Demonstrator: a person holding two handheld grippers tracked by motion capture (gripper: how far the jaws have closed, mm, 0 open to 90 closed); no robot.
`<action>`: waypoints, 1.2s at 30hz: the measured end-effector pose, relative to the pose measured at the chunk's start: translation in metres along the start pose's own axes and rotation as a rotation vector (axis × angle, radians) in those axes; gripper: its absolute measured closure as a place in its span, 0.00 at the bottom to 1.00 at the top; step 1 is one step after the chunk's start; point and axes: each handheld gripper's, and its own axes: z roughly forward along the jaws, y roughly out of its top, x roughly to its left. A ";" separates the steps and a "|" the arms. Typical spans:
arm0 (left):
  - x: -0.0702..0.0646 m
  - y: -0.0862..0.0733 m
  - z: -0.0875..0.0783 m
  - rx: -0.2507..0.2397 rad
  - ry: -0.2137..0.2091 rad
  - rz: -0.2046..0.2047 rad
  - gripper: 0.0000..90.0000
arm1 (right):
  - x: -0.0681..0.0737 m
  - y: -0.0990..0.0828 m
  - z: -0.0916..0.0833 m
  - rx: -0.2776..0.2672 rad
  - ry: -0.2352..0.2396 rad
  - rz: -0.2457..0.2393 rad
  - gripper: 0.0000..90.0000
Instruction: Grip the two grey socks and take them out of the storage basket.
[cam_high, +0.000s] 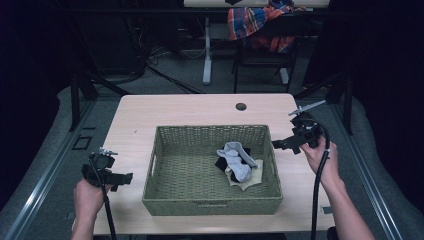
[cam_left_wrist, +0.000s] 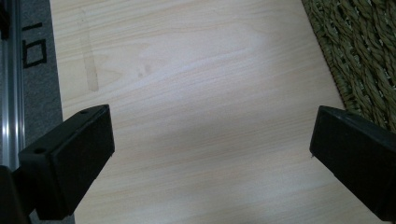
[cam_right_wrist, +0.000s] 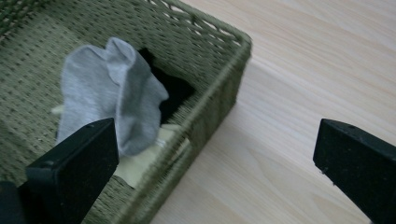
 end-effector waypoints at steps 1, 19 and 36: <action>0.000 0.000 0.001 0.001 0.000 0.001 0.00 | 0.004 0.007 0.003 0.003 0.018 -0.007 0.00; 0.000 0.000 0.000 -0.004 -0.007 0.003 0.00 | 0.056 0.055 0.054 0.166 0.146 -0.086 0.14; -0.001 0.001 0.001 -0.004 -0.010 0.008 0.00 | 0.080 0.056 0.106 0.349 0.033 -0.118 0.62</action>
